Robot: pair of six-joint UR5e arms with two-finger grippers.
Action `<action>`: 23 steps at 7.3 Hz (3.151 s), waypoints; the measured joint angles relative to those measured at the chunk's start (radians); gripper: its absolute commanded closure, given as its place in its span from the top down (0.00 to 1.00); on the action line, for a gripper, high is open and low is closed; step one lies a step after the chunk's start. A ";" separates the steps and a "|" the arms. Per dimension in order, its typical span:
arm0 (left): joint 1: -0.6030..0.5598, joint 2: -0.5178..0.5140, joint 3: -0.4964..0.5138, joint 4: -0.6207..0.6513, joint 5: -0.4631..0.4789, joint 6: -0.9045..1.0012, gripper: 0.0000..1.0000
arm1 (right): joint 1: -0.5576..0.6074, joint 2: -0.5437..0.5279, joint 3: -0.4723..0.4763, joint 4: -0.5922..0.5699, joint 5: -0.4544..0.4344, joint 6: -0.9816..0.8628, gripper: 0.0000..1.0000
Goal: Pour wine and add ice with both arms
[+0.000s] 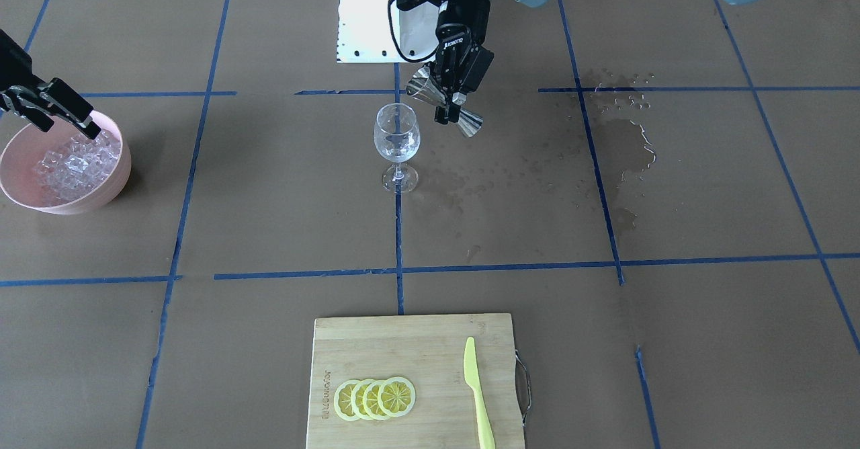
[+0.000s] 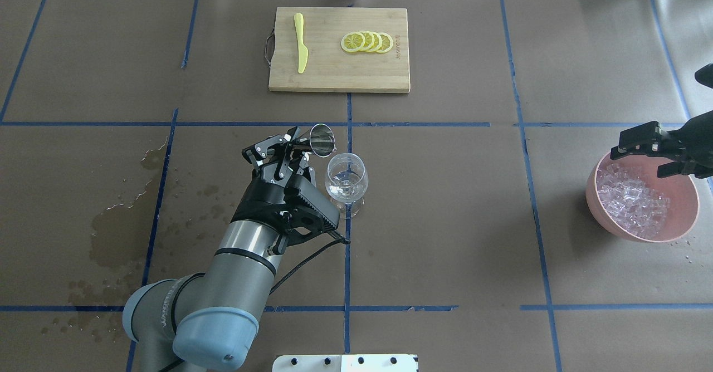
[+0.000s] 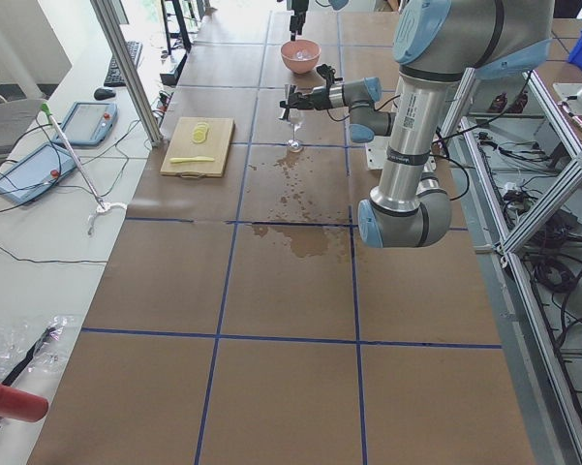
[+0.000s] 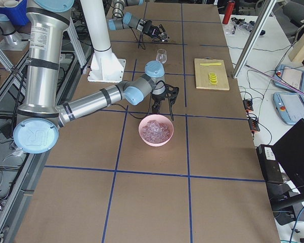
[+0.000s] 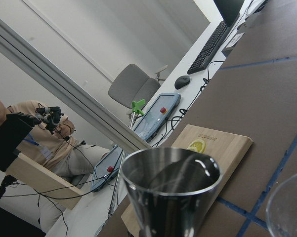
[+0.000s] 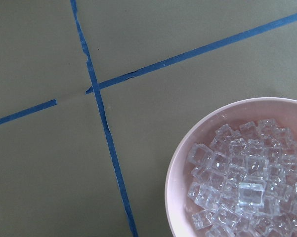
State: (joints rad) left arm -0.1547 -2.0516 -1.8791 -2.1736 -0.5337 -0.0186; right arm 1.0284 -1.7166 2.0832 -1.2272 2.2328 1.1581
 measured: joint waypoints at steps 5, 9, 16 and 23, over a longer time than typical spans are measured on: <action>0.031 -0.006 0.024 0.001 0.042 0.111 0.00 | -0.001 0.000 0.000 0.000 -0.001 0.000 1.00; 0.032 -0.012 0.024 0.002 0.067 0.332 0.00 | -0.001 0.006 -0.002 0.000 -0.001 0.000 1.00; 0.030 -0.015 0.021 0.003 0.134 0.611 0.00 | -0.001 0.008 -0.006 0.000 0.001 0.000 1.00; 0.035 -0.021 0.010 -0.043 0.147 0.558 0.00 | -0.001 0.012 -0.008 0.002 0.001 0.000 1.00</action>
State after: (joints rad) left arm -0.1199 -2.0722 -1.8696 -2.2169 -0.3866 0.5394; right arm 1.0278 -1.7046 2.0748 -1.2257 2.2335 1.1582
